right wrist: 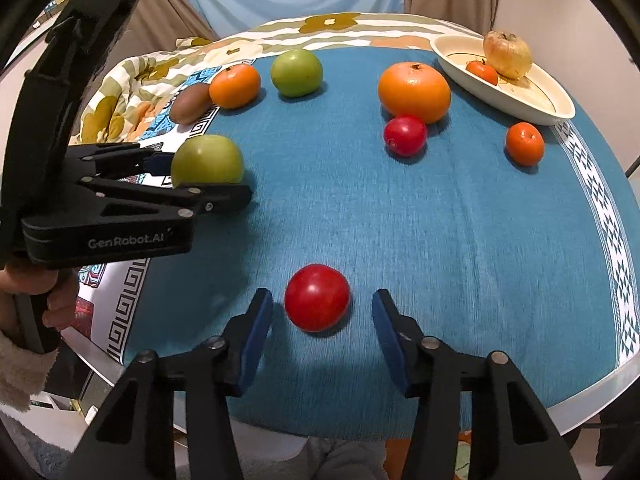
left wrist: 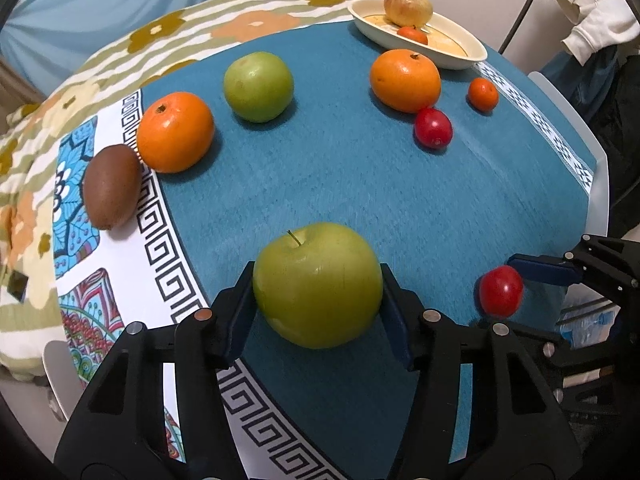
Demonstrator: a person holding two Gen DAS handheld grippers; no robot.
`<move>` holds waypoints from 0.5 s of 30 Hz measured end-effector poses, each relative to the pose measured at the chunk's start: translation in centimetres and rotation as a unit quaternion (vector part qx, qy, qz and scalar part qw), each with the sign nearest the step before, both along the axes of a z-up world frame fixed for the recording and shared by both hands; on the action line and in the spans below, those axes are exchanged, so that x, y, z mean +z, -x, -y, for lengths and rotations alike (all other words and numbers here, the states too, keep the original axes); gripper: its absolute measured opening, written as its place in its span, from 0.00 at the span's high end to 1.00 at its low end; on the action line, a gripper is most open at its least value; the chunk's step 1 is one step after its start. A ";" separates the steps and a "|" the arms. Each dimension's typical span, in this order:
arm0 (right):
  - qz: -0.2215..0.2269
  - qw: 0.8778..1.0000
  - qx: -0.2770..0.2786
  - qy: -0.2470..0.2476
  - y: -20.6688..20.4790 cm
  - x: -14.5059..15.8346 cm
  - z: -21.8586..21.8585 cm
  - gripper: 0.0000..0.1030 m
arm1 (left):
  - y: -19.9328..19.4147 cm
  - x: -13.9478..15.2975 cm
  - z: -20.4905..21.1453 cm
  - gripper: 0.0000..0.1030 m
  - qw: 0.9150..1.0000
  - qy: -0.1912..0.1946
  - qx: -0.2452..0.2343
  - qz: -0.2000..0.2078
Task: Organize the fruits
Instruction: 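Grasp the green apple with the left tool while the right tool grasps the red tomato, then carry the green apple into the bowl and open the left tool while the right carries the red tomato over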
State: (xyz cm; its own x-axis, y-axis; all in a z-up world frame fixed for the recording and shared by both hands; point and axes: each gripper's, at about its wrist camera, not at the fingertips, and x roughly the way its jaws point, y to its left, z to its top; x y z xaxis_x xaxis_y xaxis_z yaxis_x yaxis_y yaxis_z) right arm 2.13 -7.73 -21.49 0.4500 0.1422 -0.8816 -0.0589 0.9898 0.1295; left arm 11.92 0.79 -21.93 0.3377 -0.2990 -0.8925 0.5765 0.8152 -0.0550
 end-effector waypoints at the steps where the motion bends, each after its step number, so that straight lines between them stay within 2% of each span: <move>1: 0.000 1.000 0.001 0.001 -0.1 0.0 0.0 0.64 | 0.1 0.0 -0.1 0.41 1.000 -0.001 0.001 0.000; 4: 0.001 1.000 0.004 0.002 -0.3 -0.1 -0.1 0.65 | 0.5 0.1 -0.3 0.41 1.000 -0.003 0.004 0.001; 6: 0.001 1.000 0.006 -0.002 -0.4 -0.1 -0.1 0.70 | 0.6 0.1 -0.4 0.41 1.000 -0.003 0.007 0.000; 15: 0.016 1.000 0.010 -0.001 -0.3 1.6 0.1 0.71 | 1.6 1.2 -1.6 0.41 0.999 -0.001 0.032 0.000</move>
State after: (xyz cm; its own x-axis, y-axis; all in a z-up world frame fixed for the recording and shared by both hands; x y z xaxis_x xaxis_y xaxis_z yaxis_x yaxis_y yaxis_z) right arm 2.43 -7.79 -19.87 0.4756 0.1532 -0.8662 -0.0822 0.9881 0.1296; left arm 10.30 2.41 -20.69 0.3563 -0.2750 -0.8930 0.5236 0.8503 -0.0529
